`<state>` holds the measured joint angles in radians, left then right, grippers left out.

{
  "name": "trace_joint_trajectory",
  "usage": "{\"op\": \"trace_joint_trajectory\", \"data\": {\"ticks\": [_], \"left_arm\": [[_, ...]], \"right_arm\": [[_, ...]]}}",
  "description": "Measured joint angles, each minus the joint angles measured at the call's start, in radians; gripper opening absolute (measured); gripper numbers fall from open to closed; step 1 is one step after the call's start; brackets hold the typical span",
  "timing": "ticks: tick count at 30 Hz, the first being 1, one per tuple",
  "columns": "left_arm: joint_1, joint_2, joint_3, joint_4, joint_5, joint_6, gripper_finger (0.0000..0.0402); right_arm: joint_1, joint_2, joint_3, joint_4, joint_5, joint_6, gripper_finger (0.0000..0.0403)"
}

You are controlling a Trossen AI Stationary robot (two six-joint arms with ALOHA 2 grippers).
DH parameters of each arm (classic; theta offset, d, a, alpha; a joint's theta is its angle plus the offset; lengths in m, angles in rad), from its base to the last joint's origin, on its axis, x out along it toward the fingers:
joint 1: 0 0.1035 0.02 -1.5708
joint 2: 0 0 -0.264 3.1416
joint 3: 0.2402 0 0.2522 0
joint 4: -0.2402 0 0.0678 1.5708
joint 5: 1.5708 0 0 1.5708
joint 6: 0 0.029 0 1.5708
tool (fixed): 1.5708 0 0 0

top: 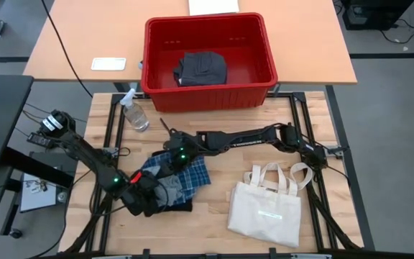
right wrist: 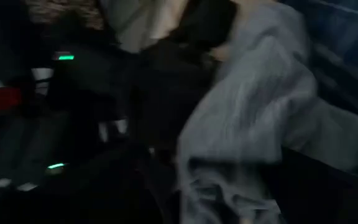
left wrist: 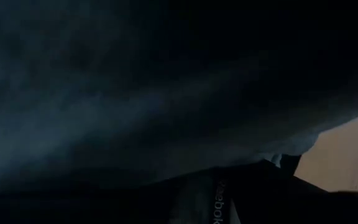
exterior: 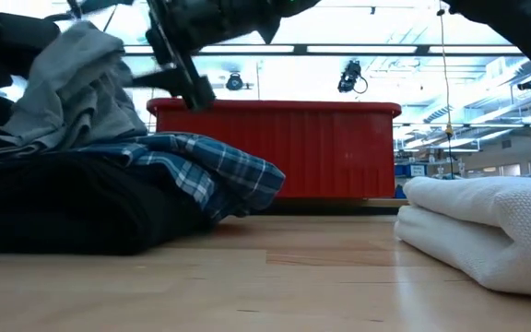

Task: Fold laundry
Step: Put the gray shirt into the red bin

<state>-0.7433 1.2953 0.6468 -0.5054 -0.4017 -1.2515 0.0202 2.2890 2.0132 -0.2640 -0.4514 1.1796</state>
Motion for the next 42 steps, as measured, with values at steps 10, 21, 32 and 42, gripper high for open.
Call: {"op": "trace_joint_trajectory", "data": {"ticks": [10, 21, 32, 42], "left_arm": [[0.006, 0.000, 0.000, 0.003, 0.003, 0.007, 0.0144], [0.006, 0.000, 0.000, 0.006, 0.004, 0.009, 0.0144], [0.005, 0.000, 0.000, -0.028, -0.118, 0.060, 0.0144], [0.030, 0.002, 0.000, -0.141, -0.268, 0.070, 0.0144]], "right_arm": [[-0.036, -0.021, -0.001, -0.031, -0.004, 0.003, 0.0345], [-0.077, -0.019, -0.001, -0.070, 0.171, -0.039, 0.0345], [-0.019, 0.023, -0.002, -0.052, 0.273, -0.027, 0.0345], [0.008, 0.019, -0.002, -0.164, 0.261, -0.051, 0.0345]]}}
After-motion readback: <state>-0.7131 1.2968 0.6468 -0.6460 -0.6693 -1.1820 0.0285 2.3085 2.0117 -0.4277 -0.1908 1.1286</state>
